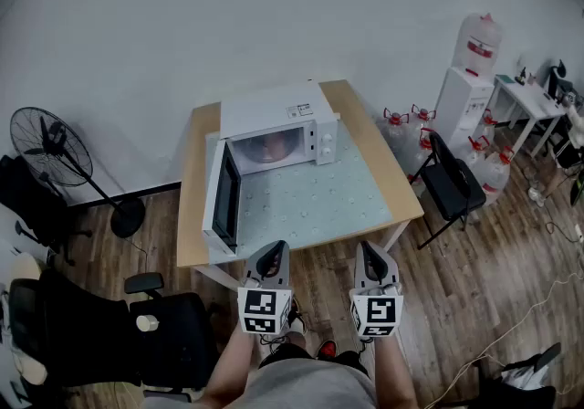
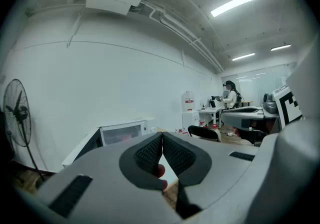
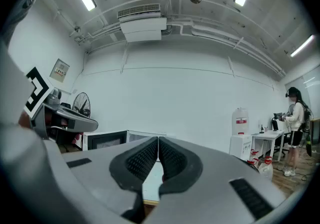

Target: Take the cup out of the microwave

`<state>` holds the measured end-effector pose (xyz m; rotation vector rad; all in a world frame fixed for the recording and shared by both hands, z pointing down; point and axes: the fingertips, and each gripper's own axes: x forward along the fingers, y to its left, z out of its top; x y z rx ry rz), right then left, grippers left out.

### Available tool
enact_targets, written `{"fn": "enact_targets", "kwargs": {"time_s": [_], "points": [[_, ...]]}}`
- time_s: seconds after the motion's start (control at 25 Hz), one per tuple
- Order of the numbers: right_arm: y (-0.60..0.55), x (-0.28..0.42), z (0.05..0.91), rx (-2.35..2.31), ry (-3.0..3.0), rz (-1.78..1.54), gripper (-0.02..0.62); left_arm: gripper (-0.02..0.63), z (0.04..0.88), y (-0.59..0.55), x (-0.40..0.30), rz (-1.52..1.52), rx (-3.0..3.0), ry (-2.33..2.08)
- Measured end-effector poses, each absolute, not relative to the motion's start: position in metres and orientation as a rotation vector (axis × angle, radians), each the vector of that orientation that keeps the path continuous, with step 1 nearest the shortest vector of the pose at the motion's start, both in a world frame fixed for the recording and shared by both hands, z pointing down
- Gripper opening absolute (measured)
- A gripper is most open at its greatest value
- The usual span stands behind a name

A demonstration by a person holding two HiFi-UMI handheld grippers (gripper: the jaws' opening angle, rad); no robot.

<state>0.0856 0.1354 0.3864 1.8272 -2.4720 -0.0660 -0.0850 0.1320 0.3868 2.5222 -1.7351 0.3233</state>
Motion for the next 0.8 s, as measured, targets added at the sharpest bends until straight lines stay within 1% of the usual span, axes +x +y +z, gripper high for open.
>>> {"fn": "enact_targets", "kwargs": {"time_s": [0.56,0.8], "points": [[0.126,0.097,0.389,1.828,-2.482,-0.066,0.021,0.023,0.391,0.121,-0.080,0.333,2.509,-1.747],[0.108,0.091,0.393,1.783,-2.499,-0.049,0.021,0.023,0.392,0.106,-0.092,0.316,2.459,-1.792]]}}
